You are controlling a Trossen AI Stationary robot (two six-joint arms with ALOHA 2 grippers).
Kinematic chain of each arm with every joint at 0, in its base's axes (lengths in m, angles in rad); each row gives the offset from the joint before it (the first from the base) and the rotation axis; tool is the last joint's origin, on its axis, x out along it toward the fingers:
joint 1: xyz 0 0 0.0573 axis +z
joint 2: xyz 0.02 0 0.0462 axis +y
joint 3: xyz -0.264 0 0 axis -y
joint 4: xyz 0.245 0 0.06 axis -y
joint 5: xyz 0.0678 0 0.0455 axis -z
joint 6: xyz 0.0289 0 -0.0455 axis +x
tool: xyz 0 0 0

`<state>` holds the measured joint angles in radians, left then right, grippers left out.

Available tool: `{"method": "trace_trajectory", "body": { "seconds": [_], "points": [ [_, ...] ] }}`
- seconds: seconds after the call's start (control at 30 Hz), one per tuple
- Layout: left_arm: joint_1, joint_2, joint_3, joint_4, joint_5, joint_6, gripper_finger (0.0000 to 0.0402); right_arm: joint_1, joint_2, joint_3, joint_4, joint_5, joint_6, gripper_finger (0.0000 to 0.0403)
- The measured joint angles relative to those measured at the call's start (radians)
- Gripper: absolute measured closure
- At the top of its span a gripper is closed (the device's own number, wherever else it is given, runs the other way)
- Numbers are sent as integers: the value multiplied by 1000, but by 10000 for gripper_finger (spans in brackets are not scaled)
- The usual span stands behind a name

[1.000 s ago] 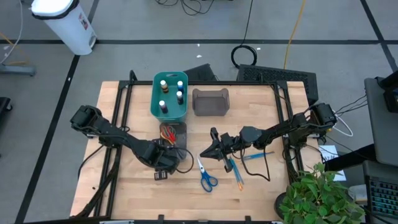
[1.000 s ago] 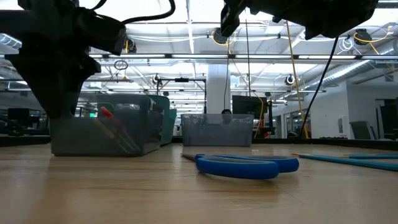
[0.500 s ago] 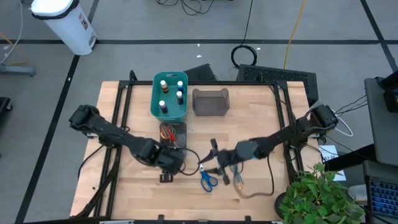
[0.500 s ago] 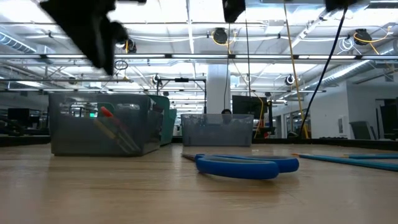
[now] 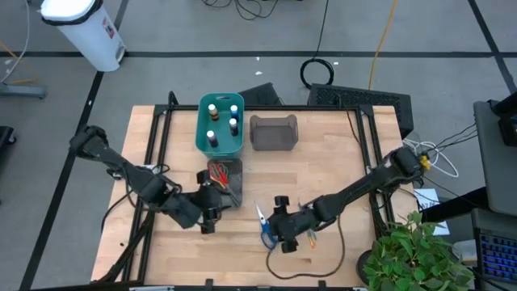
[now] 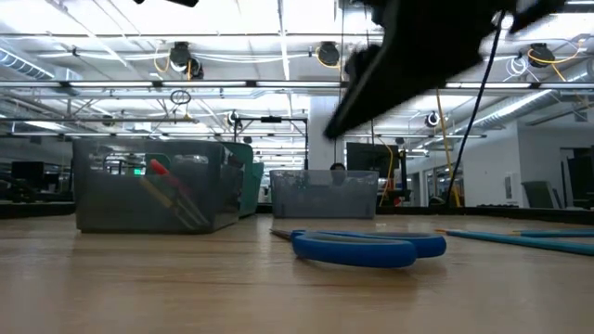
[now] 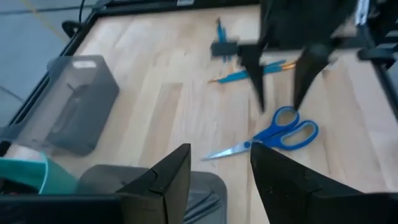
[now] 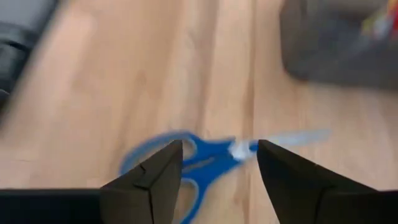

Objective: Pick & Place Paint Supplies
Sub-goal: Put the blue scissors into the bottom black bin

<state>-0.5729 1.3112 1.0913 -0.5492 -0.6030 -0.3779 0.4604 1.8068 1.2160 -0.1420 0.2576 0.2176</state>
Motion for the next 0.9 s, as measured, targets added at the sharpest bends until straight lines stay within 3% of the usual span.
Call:
{"method": "trace_trajectory", "body": {
  "seconds": [0.17, 0.53, 0.9],
  "points": [
    [-13, -63, -94, 99, 5, 7, 227, -2, 70, 1, -67, -1, 72, 210],
    [5, -78, -177, 98, 23, -66, 227, -2, 103, -11, -158, -28, 173, 210],
    [5, -78, -178, 98, 27, -65, 227, -72, 81, -15, -294, 218, 129, 227]
  ]
}}
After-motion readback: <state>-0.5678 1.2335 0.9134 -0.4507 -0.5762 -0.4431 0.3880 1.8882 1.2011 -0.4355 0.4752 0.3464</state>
